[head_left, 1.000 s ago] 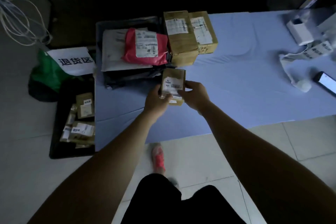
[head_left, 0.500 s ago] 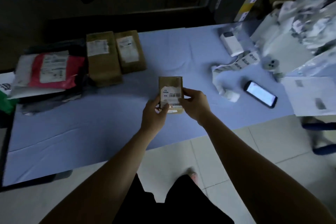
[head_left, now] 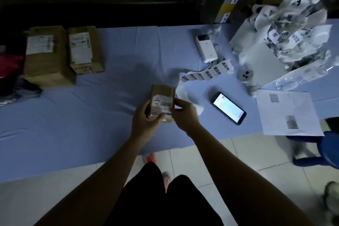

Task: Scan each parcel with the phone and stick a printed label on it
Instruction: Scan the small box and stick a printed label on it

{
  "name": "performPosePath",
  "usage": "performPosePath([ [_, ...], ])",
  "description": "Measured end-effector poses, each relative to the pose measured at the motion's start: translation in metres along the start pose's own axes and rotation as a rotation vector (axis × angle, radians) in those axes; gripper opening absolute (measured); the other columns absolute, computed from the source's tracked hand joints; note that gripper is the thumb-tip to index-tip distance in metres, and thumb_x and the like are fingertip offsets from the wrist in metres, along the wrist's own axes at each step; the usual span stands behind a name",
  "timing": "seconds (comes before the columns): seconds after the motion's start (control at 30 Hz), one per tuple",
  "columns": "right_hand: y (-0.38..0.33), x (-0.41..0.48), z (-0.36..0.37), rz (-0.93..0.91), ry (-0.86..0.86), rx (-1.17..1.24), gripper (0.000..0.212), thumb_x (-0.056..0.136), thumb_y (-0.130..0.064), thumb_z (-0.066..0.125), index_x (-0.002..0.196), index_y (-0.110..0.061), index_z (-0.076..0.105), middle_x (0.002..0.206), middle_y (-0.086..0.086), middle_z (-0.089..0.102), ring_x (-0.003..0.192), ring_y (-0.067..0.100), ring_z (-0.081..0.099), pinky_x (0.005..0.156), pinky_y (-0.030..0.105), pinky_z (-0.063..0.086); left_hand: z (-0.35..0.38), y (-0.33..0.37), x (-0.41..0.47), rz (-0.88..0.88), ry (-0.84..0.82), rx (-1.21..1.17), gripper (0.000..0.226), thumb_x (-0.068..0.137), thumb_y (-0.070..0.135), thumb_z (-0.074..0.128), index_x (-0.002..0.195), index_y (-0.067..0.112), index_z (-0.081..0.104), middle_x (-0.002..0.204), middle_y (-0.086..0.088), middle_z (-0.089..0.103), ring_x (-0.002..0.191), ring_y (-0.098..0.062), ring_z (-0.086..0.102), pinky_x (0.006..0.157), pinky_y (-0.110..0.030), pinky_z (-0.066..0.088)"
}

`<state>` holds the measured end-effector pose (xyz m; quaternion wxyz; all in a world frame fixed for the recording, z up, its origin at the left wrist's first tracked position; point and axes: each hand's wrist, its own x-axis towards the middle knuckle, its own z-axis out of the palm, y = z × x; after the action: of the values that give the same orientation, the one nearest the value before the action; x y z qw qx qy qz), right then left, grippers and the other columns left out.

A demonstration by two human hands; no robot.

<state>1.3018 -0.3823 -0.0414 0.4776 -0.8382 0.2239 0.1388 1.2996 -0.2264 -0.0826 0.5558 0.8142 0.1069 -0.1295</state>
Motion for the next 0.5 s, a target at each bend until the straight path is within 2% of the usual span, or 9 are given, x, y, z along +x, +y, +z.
performPosePath([
  [0.07, 0.002, 0.008, -0.014, -0.032, -0.015, -0.035, 0.028, 0.095, -0.023, 0.067, 0.122, -0.027, 0.074, 0.096, -0.003, 0.079, 0.075, 0.013, 0.072, 0.074, 0.031, 0.057, 0.006, 0.001, 0.006, -0.02, 0.034, 0.05, 0.066, 0.064, 0.039, 0.093, 0.122, 0.025, 0.064, 0.119, 0.003, 0.067, 0.107, -0.012, 0.065, 0.093, -0.036, 0.055],
  [0.17, 0.01, 0.027, -0.051, -0.141, 0.08, -0.209, 0.033, 0.09, -0.02, 0.073, 0.123, -0.015, 0.072, 0.109, 0.001, 0.077, 0.089, 0.013, 0.073, 0.088, 0.026, 0.055, 0.019, 0.007, 0.011, -0.064, 0.051, 0.099, 0.068, 0.056, 0.044, 0.095, 0.115, 0.023, 0.066, 0.113, -0.001, 0.068, 0.104, -0.018, 0.066, 0.091, -0.041, 0.054],
  [0.27, 0.024, 0.051, -0.093, -0.208, 0.114, -0.423, 0.051, 0.085, -0.02, 0.078, 0.133, -0.008, 0.064, 0.126, 0.011, 0.07, 0.112, 0.028, 0.066, 0.102, 0.036, 0.05, 0.03, 0.015, 0.009, -0.077, 0.067, 0.117, 0.077, 0.058, 0.04, 0.094, 0.127, 0.025, 0.062, 0.116, -0.001, 0.069, 0.108, -0.02, 0.065, 0.095, -0.039, 0.053],
  [0.33, 0.038, 0.064, -0.115, -0.169, 0.065, -0.619, 0.071, 0.081, -0.031, 0.082, 0.144, -0.012, 0.053, 0.14, 0.012, 0.058, 0.128, 0.032, 0.052, 0.106, 0.042, 0.042, 0.039, 0.021, 0.005, -0.062, 0.098, 0.125, 0.086, 0.058, 0.038, 0.095, 0.135, 0.027, 0.057, 0.119, 0.004, 0.07, 0.109, -0.016, 0.065, 0.095, -0.029, 0.052],
  [0.4, 0.056, 0.073, -0.131, -0.11, -0.008, -0.783, 0.089, 0.078, -0.045, 0.082, 0.152, -0.019, 0.039, 0.149, 0.009, 0.045, 0.136, 0.033, 0.041, 0.107, 0.048, 0.04, 0.047, 0.027, 0.001, -0.038, 0.131, 0.121, 0.092, 0.056, 0.036, 0.096, 0.138, 0.028, 0.054, 0.119, 0.009, 0.069, 0.107, -0.012, 0.064, 0.087, -0.018, 0.048],
  [0.43, 0.065, 0.076, -0.137, -0.095, -0.039, -0.831, 0.094, 0.077, -0.049, 0.082, 0.153, -0.02, 0.035, 0.15, 0.008, 0.041, 0.137, 0.033, 0.039, 0.106, 0.05, 0.04, 0.051, 0.031, 0.0, -0.036, 0.136, 0.125, 0.097, 0.055, 0.036, 0.096, 0.141, 0.031, 0.051, 0.121, 0.009, 0.067, 0.108, -0.014, 0.064, 0.086, -0.019, 0.048],
  [0.5, 0.081, 0.082, -0.147, -0.106, -0.082, -0.85, 0.096, 0.076, -0.049, 0.083, 0.152, -0.016, 0.033, 0.15, 0.01, 0.039, 0.136, 0.034, 0.039, 0.105, 0.05, 0.042, 0.058, 0.035, -0.004, -0.059, 0.144, 0.153, 0.106, 0.055, 0.038, 0.096, 0.147, 0.033, 0.044, 0.127, -0.001, 0.062, 0.113, -0.023, 0.062, 0.093, -0.034, 0.053],
])
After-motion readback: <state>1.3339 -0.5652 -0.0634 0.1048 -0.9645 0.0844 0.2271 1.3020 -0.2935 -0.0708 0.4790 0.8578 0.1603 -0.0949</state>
